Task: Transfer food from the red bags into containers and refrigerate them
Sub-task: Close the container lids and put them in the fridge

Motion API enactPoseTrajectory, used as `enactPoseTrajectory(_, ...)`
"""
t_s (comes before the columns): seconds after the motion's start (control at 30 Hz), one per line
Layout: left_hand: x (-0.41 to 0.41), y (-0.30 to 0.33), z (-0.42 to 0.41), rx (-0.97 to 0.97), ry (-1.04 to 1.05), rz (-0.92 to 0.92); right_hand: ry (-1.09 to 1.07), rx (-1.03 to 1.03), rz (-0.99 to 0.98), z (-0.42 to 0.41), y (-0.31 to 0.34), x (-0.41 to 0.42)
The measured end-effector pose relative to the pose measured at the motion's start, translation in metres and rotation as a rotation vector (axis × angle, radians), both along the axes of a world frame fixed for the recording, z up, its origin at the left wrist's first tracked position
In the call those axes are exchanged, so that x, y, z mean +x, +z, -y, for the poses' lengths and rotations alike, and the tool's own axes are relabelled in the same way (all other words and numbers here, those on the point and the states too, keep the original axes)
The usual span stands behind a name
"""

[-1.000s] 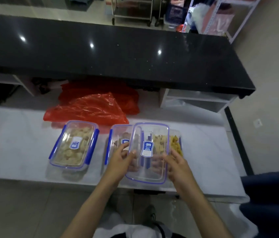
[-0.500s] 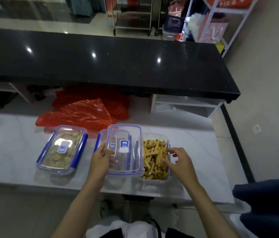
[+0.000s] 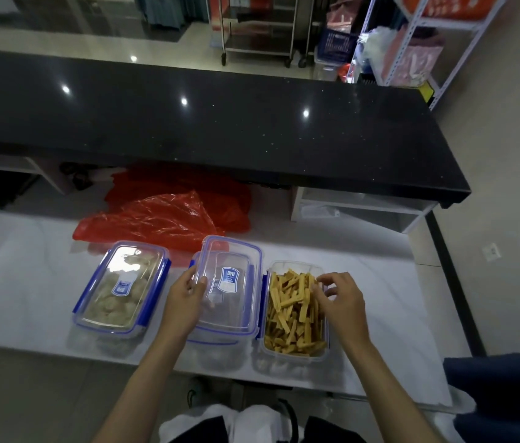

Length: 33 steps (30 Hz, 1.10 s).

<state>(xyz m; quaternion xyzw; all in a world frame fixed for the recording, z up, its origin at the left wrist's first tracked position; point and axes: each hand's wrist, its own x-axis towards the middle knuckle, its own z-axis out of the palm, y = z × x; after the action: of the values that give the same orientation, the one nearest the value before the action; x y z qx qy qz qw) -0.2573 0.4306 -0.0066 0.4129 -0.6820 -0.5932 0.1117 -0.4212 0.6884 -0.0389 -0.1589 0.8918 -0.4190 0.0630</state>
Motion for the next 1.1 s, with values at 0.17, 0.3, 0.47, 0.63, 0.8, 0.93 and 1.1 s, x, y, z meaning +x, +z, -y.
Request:
enactPoseTrajectory(0.17, -0.007, -0.005, 0.011, 0.018, -0.002, 0.001, 0.141, 0.104, -0.015, -0.006, -0.005, 0.008)
enactPoseTrajectory(0.3, -0.014, -0.004, 0.010, -0.023, -0.042, -0.014, 0.099, 0.092, -0.010, 0.001, -0.004, 0.002)
enactPoseTrajectory(0.47, -0.020, 0.000, 0.012, -0.020, -0.080, -0.039, 0.087, 0.160, -0.119, 0.005, -0.001, 0.012)
enactPoseTrajectory(0.63, -0.020, 0.002, 0.013, -0.029, -0.097, -0.049, 0.328, 0.253, -0.175, 0.006, -0.006, 0.024)
enactPoseTrajectory(0.8, -0.019, 0.004, 0.012, -0.026, -0.103, -0.026, 0.266, 0.198, -0.115, 0.015, -0.008, 0.017)
enactPoseTrajectory(0.93, -0.018, 0.005, 0.010, -0.027, -0.117, -0.009, 0.227, 0.233, -0.087, 0.019, -0.007, 0.013)
enactPoseTrajectory(1.1, -0.018, 0.006, 0.010, 0.000, -0.117, -0.021, 0.254, 0.283, -0.040, 0.016, -0.001, 0.021)
